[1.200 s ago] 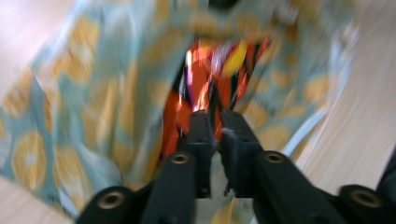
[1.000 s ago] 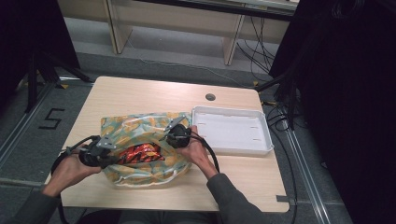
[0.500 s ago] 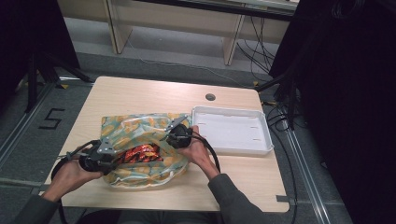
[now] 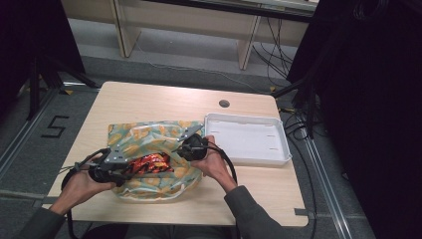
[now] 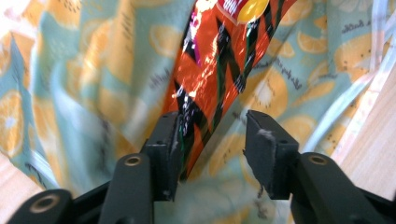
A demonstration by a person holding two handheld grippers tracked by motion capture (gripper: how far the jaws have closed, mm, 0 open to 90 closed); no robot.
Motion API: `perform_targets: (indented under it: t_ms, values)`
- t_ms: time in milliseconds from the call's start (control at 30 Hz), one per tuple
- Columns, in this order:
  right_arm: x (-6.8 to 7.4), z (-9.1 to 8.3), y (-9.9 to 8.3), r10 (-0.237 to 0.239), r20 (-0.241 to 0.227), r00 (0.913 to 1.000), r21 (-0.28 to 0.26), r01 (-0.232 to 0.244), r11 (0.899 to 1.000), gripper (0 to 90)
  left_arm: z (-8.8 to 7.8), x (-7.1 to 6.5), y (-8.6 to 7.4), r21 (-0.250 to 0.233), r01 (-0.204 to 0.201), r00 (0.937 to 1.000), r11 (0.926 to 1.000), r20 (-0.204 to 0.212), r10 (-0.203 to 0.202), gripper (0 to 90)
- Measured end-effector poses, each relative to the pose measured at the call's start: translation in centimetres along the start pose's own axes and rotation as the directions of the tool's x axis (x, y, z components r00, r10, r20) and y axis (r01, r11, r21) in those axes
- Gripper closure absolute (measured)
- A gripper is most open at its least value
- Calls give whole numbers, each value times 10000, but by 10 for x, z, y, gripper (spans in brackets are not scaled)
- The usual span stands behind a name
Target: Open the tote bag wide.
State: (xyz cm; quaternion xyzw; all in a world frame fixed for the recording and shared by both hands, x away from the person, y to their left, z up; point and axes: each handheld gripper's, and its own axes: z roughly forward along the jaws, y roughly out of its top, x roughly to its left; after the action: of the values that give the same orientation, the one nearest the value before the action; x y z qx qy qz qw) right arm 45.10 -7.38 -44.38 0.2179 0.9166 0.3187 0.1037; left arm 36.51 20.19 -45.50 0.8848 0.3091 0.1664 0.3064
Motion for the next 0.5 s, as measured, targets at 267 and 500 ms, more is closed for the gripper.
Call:
perform_targets:
  t_ms: [267,500]
  values:
    - [0,0,-1,-152,-1,9999,65,152,9999,872,11,13,-7,757,428,9987,9962,-317,-405,464]
    - [0,0,-1,-137,-98,9999,79,138,9999,863,22,10,-11,1163,408,9990,9924,-252,-381,473]
